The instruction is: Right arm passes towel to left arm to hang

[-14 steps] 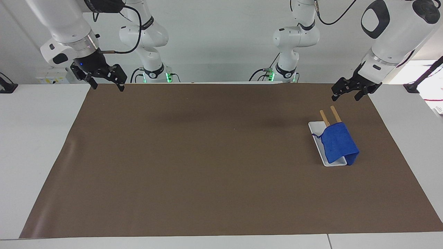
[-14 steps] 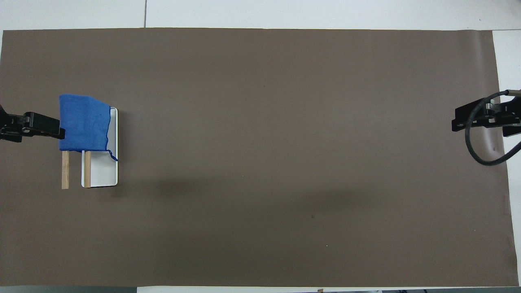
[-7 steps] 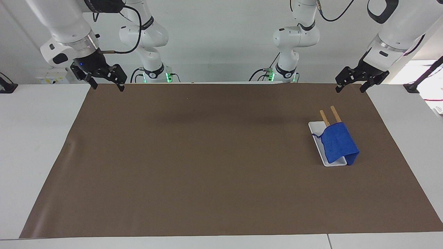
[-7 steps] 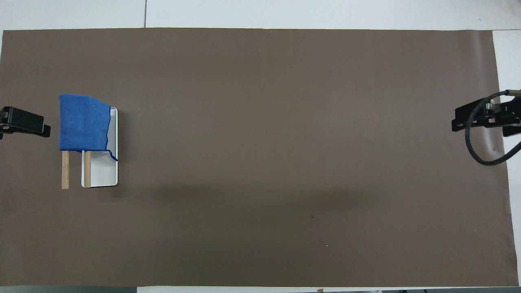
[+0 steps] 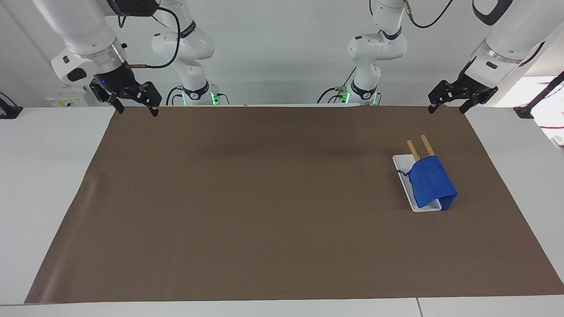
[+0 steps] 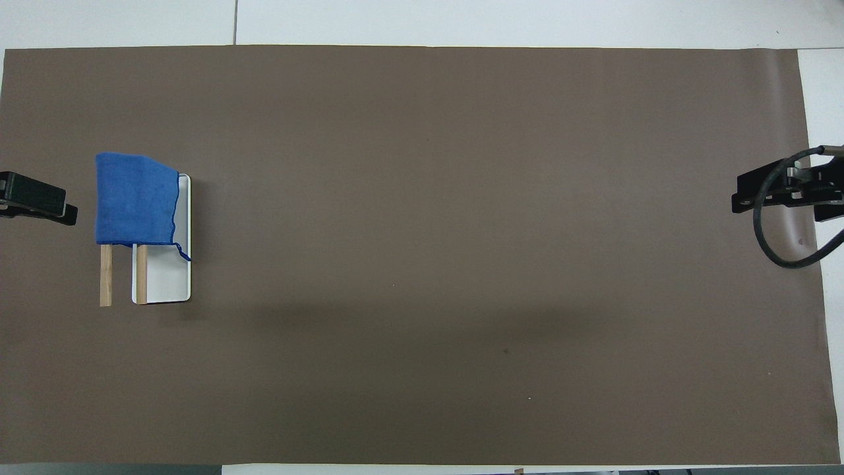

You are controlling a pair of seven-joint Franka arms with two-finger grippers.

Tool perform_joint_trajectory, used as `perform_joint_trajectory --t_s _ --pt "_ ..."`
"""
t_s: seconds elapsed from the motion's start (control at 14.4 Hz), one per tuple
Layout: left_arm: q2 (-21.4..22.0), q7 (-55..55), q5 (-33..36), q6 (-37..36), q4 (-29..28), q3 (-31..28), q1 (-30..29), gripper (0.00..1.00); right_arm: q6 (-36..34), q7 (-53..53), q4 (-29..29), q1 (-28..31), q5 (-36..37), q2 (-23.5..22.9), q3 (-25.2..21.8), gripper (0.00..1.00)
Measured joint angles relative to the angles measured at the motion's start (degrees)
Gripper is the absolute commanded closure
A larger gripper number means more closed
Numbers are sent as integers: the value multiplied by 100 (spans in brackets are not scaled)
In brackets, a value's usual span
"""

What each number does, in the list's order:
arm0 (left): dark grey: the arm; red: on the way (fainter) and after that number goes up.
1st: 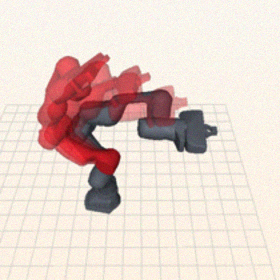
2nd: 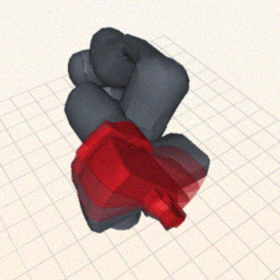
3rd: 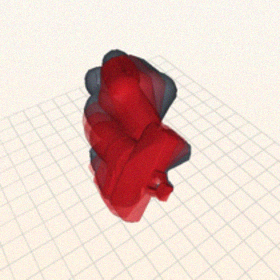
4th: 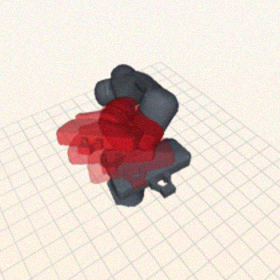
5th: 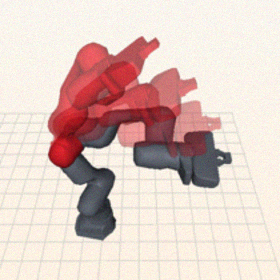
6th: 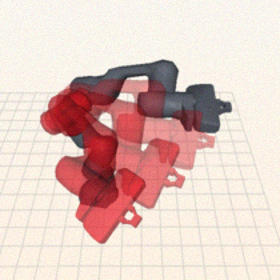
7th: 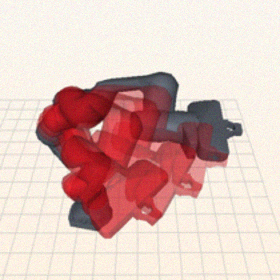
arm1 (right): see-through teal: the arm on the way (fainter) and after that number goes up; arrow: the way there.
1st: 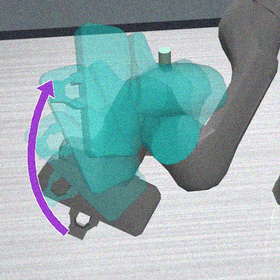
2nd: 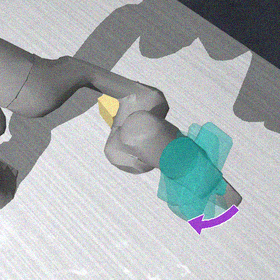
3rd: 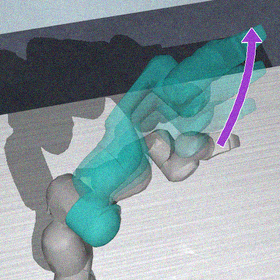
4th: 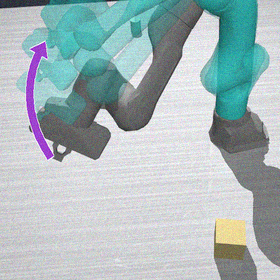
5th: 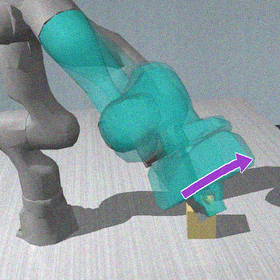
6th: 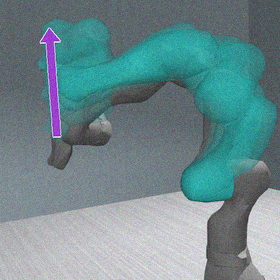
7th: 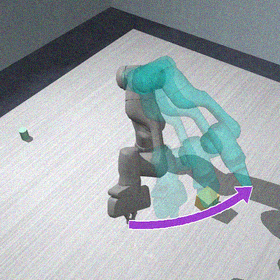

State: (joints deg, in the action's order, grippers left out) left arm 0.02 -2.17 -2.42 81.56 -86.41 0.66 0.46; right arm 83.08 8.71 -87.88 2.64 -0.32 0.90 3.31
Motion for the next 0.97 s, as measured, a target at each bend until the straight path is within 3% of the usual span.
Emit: perform_joint_trajectory --t_s 0.97 --pt "-5 0 219 296 -10 49 18 0 0 0 0 0 0 0 0 0"
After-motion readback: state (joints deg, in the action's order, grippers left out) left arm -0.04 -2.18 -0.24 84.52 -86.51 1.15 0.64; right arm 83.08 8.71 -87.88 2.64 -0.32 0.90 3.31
